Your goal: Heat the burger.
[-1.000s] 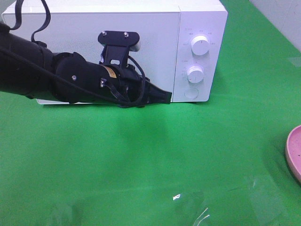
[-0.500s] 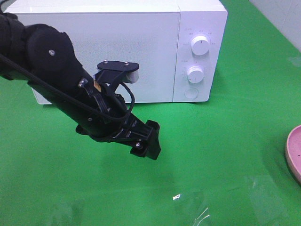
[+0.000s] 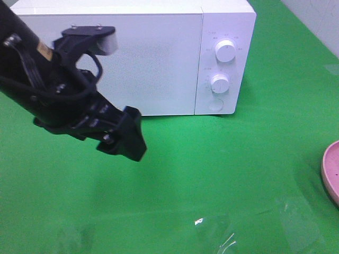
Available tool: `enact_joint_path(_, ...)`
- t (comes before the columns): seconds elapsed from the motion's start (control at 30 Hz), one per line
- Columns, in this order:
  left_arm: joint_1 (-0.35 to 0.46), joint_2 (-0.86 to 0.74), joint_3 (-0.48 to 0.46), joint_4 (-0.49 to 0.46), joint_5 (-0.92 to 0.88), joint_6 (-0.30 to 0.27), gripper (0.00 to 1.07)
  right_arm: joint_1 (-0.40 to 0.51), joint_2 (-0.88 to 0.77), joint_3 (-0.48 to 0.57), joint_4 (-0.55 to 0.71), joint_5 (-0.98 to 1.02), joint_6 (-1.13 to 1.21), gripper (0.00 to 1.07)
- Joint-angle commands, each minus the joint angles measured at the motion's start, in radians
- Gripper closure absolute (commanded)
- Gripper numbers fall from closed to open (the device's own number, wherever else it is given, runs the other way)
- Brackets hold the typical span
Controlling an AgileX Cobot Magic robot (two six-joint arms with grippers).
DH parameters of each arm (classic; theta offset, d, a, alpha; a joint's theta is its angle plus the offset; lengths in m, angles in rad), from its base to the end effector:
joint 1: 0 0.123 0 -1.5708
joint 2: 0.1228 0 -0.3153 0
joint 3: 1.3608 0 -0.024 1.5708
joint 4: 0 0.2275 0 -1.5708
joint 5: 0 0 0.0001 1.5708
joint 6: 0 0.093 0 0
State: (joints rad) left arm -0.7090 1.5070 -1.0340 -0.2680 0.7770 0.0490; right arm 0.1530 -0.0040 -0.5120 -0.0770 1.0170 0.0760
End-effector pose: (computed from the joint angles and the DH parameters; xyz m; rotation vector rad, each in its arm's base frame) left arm 0.1983 -0.1929 0.2911 0.8314 2.6634 -0.4876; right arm -0.0528 -0.0143 0.2719 -0.0741 1.9814 0.0573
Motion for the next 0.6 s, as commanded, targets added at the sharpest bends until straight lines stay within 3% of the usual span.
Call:
enact_joint_path(0.03,0.107,-0.062,0.000,0.056,0.128,-0.039,0.06,-0.003,-0.025,0.004,0.000,-0.014,-0.009,0.34)
enact_joint_path(0.13,0.167,-0.085,0.000,0.069,0.180,-0.037,0.06,-0.003,-0.025,0.004,0.000,-0.014,-0.009,0.34)
enact_joint_path(0.2,0.307,-0.130,0.000,0.095,0.277,-0.031,0.06,-0.003,-0.025,0.004,0.000,-0.014,-0.009,0.34)
enact_joint_path(0.27,0.307,-0.130,0.000,0.095,0.277,-0.031,0.06,-0.003,-0.025,0.004,0.000,-0.014,-0.009,0.34)
enact_joint_path(0.33,0.424,-0.175,0.000,0.134,0.354,-0.031,0.06,-0.003,-0.025,0.004,0.000,-0.014,-0.009,0.34)
enact_joint_path(0.6,0.556,-0.261,0.004,0.170,0.437,-0.031,0.06,-0.003,-0.025,0.004,0.000,-0.014,-0.009,0.34)
